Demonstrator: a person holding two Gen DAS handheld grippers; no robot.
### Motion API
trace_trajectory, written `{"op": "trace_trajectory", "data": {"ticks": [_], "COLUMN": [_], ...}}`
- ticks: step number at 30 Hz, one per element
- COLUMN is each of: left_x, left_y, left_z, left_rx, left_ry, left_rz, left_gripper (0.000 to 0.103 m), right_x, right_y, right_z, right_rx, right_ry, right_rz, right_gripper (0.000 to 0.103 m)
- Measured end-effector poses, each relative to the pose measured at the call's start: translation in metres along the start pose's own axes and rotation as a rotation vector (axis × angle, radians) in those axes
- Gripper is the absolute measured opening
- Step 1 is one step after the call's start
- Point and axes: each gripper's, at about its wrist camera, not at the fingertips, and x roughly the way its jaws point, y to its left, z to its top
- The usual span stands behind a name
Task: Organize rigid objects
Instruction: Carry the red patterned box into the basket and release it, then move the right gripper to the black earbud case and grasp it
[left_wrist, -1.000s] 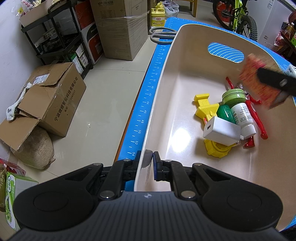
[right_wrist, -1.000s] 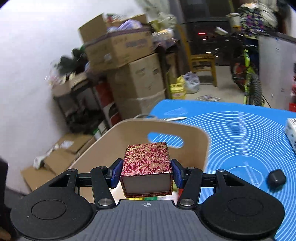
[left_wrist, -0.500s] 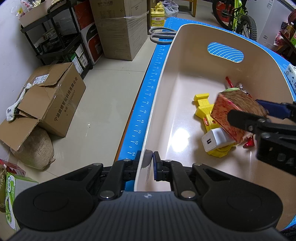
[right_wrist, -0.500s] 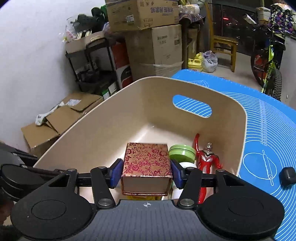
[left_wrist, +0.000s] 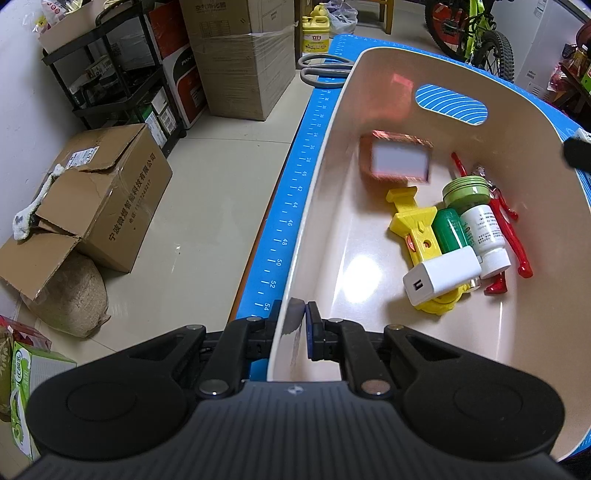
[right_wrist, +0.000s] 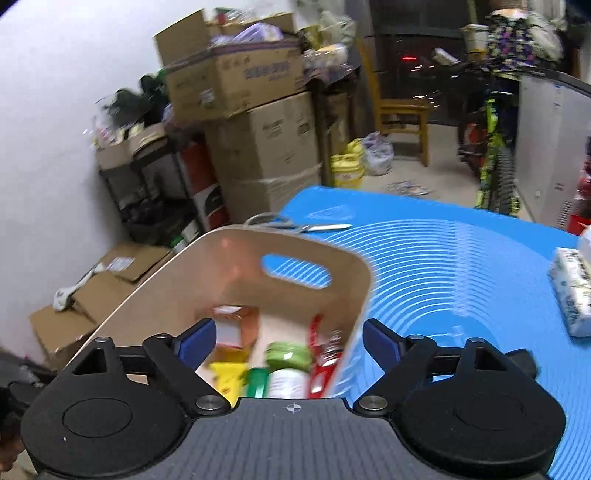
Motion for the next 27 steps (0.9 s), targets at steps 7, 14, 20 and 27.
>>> {"op": "trace_trajectory", "data": {"ticks": [7, 14, 20, 27], "left_x": [-0.001, -0.001, -0.001, -0.001], "left_y": [0.0, 0.001, 0.001, 0.001], "left_z": [0.0, 0.0, 0.0, 0.0], "left_rx": [0.002, 0.0, 0.0, 0.002], "left_ry": [0.0, 0.0, 0.0, -0.001], "left_rz": [0.002, 0.001, 0.001, 0.003], "left_gripper": [0.014, 0.014, 0.014, 0.014], "right_x": [0.0, 0.021, 0.044, 0.065], "right_y": [-0.043, -0.085, -0.121, -0.155], "right_z": [0.004, -0.011, -0.028, -0.051], "right_rx": [0.021, 0.028, 0.053, 0.067], "right_ry": [-0.043, -0.009, 0.031, 0.061], "right_rz": [-0.119, -0.237, -0.319, -0.402], "right_gripper": [0.093, 0.094, 0.094, 0.094]}}
